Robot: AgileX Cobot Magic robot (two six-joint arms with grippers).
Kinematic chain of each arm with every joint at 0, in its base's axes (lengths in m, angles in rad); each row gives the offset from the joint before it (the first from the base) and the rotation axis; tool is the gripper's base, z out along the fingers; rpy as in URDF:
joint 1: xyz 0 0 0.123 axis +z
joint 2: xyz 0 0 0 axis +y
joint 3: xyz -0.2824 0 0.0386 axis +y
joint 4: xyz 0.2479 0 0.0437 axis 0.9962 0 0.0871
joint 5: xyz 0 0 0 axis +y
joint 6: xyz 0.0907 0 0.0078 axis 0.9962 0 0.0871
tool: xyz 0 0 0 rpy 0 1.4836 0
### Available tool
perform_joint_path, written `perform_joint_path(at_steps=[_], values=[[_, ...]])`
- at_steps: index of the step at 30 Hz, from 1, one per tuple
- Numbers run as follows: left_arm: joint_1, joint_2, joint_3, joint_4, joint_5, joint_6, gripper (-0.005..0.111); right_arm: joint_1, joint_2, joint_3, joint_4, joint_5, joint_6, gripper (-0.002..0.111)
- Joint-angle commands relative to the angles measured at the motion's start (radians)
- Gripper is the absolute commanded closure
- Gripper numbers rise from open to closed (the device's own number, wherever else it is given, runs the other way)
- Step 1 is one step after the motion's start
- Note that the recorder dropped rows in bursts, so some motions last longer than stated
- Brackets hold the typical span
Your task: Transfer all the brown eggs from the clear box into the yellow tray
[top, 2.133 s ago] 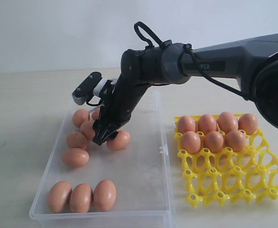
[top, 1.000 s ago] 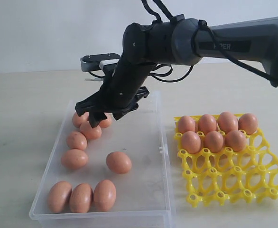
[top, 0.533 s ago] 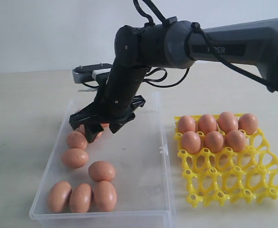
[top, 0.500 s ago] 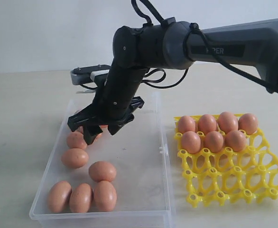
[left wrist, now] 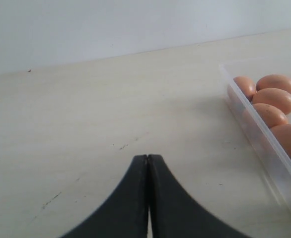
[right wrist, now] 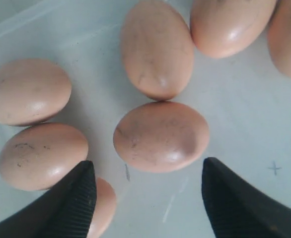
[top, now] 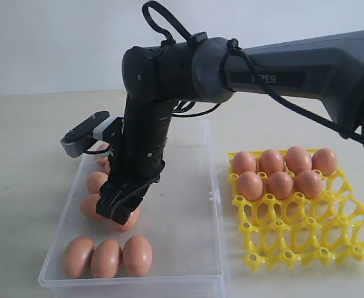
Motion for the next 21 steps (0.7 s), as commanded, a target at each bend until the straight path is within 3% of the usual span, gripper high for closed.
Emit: perform_joint_path(at_steps=[1,4,14,21], values=[[-0.003,0.001,-0.004,-0.001,-0.014,-0.004,0.107,0.004,-0.005,-0.002,-0.016,-0.047,-0.046,0.049],[-0.003,0.001,-0.004,-0.001,-0.014,-0.004,0.107,0.006,-0.005,-0.002,-0.016,-0.045,-0.127,0.049],[-0.003,0.001,-0.004,-0.001,-0.014,-0.004,0.107,0.010,-0.005,-0.019,0.066,-0.114,-0.109,0.049],[-0.003,0.001,-0.004,-0.001,-0.014,-0.004,0.107,0.020,-0.005,-0.079,0.088,-0.120,-0.286,0.049]])
